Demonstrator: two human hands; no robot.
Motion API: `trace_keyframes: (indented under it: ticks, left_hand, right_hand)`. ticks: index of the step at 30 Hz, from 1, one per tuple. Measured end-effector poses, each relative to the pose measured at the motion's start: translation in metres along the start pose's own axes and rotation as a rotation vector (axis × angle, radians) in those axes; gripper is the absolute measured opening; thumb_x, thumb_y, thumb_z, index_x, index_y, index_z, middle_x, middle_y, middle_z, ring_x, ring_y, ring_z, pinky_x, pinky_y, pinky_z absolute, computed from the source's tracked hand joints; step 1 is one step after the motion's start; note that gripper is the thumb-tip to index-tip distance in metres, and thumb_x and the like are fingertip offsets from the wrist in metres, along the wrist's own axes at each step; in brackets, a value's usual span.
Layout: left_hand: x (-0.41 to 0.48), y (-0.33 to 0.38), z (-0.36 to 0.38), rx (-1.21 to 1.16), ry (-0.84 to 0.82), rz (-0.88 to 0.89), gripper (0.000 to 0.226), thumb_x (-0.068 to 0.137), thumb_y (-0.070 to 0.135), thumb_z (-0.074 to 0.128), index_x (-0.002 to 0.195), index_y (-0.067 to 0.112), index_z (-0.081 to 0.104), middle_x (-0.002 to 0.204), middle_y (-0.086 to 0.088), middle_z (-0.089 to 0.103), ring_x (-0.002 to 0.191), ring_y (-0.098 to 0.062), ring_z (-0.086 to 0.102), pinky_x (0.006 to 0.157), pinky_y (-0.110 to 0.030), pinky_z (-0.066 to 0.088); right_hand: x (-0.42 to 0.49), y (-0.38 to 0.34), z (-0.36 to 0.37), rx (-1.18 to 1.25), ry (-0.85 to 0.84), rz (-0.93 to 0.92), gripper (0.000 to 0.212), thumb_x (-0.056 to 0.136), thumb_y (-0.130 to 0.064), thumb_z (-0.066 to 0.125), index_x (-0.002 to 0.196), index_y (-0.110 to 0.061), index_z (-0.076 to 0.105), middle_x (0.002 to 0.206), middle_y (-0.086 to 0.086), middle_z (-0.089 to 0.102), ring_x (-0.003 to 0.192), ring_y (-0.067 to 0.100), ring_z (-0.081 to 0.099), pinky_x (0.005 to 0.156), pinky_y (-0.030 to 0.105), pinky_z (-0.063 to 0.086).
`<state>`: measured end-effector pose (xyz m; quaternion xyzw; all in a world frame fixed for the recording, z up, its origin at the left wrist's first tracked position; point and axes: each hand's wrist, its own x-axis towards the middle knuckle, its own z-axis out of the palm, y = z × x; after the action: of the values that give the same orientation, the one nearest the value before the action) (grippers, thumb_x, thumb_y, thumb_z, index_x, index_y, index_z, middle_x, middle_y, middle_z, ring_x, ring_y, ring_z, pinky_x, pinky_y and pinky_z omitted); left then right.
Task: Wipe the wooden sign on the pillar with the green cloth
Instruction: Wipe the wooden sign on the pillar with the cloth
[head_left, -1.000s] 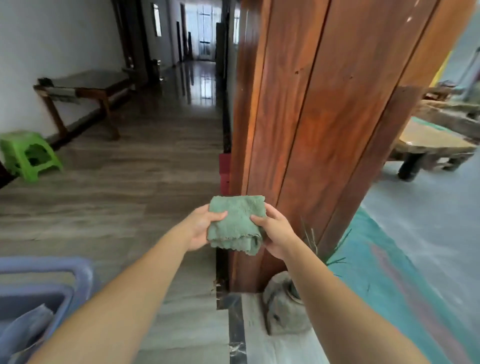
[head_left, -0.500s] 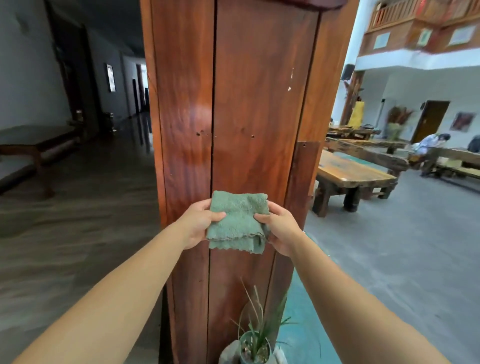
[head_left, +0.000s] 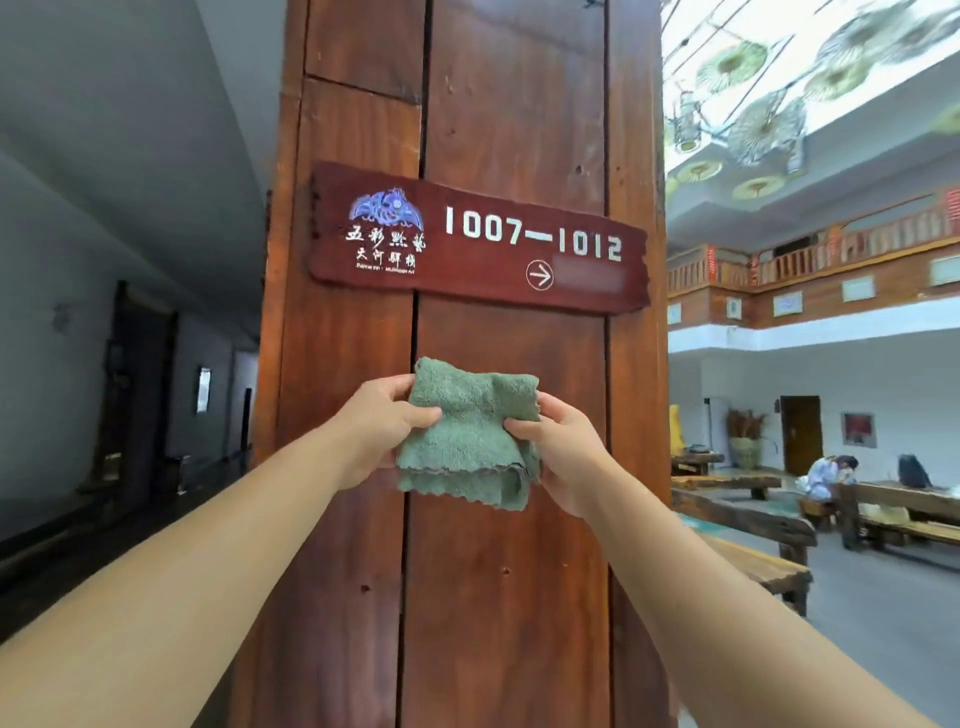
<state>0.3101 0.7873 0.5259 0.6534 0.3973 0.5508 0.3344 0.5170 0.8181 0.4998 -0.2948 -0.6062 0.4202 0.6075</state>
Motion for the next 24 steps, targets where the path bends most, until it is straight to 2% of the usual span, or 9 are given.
trace_keyframes:
  ticks: [4,6,8,11,12,14,16,21,24]
  left_hand:
    - [0.046,0.043,-0.004,0.041,0.077,0.161,0.021,0.093,0.012,0.067,0.11,0.023,0.071,0.104,-0.006,0.078,0.089,-0.025,0.077,0.069,-0.038,0.061]
    - [0.063,0.053,0.001,0.065,0.119,0.212,0.019,0.094,0.015,0.067,0.111,0.023,0.07,0.103,-0.005,0.078,0.088,-0.024,0.076,0.066,-0.037,0.061]
    - [0.077,0.057,0.008,0.126,0.151,0.259,0.021,0.094,0.017,0.067,0.114,0.022,0.069,0.101,-0.004,0.078,0.088,-0.024,0.076,0.071,-0.041,0.063]
    - [0.094,0.061,0.021,0.273,0.22,0.325,0.021,0.092,0.023,0.068,0.114,0.023,0.07,0.1,-0.003,0.077,0.091,-0.026,0.075,0.08,-0.047,0.063]
    - [0.099,0.062,0.026,0.333,0.249,0.347,0.019,0.091,0.026,0.069,0.11,0.023,0.072,0.099,-0.002,0.077,0.091,-0.025,0.074,0.082,-0.046,0.062]
    - [0.109,0.067,0.037,0.46,0.317,0.387,0.014,0.089,0.031,0.071,0.101,0.024,0.073,0.093,0.0,0.077,0.089,-0.022,0.073,0.083,-0.041,0.06]
    - [0.121,0.075,0.052,0.552,0.372,0.413,0.017,0.088,0.035,0.071,0.098,0.021,0.074,0.089,0.0,0.076,0.086,-0.023,0.072,0.081,-0.04,0.06]
    - [0.165,0.11,0.096,0.784,0.507,0.484,0.03,0.091,0.043,0.065,0.101,0.015,0.069,0.101,-0.009,0.073,0.097,-0.034,0.068,0.08,-0.04,0.056]
    - [0.189,0.134,0.117,0.908,0.656,0.602,0.03,0.089,0.043,0.067,0.101,0.015,0.069,0.103,-0.01,0.073,0.099,-0.035,0.067,0.069,-0.037,0.045]
  right_hand:
    - [0.049,-0.041,0.013,-0.097,0.136,-0.186,0.028,0.09,0.002,0.061,0.106,-0.019,0.071,0.102,0.006,0.079,0.094,0.026,0.076,0.08,0.039,0.063]
    - [0.065,-0.05,0.017,-0.21,0.216,-0.27,0.027,0.088,0.0,0.061,0.105,-0.019,0.068,0.101,0.005,0.077,0.095,0.025,0.074,0.081,0.039,0.062]
    - [0.076,-0.054,0.017,-0.351,0.287,-0.351,0.025,0.086,-0.004,0.059,0.104,-0.021,0.065,0.099,-0.001,0.073,0.093,0.02,0.071,0.08,0.037,0.059]
    - [0.09,-0.057,0.01,-0.473,0.378,-0.436,0.022,0.086,-0.006,0.056,0.101,-0.022,0.059,0.09,-0.008,0.065,0.083,0.012,0.063,0.062,0.023,0.048]
    - [0.094,-0.057,0.007,-0.498,0.402,-0.455,0.021,0.087,-0.005,0.055,0.102,-0.02,0.057,0.089,-0.008,0.063,0.083,0.015,0.062,0.063,0.025,0.047]
    - [0.103,-0.06,0.001,-0.561,0.445,-0.514,0.021,0.086,-0.003,0.054,0.103,-0.017,0.054,0.092,-0.001,0.063,0.089,0.023,0.061,0.075,0.034,0.05]
    - [0.114,-0.069,-0.009,-0.618,0.476,-0.597,0.022,0.087,-0.001,0.054,0.105,-0.014,0.054,0.099,0.003,0.064,0.095,0.028,0.061,0.081,0.036,0.049]
    - [0.158,-0.101,-0.044,-0.827,0.59,-0.799,0.027,0.09,-0.001,0.051,0.117,-0.006,0.053,0.115,0.014,0.06,0.101,0.037,0.059,0.075,0.038,0.041]
    - [0.189,-0.121,-0.062,-1.112,0.732,-0.897,0.056,0.091,-0.001,0.055,0.143,-0.012,0.039,0.134,0.017,0.046,0.111,0.04,0.05,0.085,0.045,0.043]
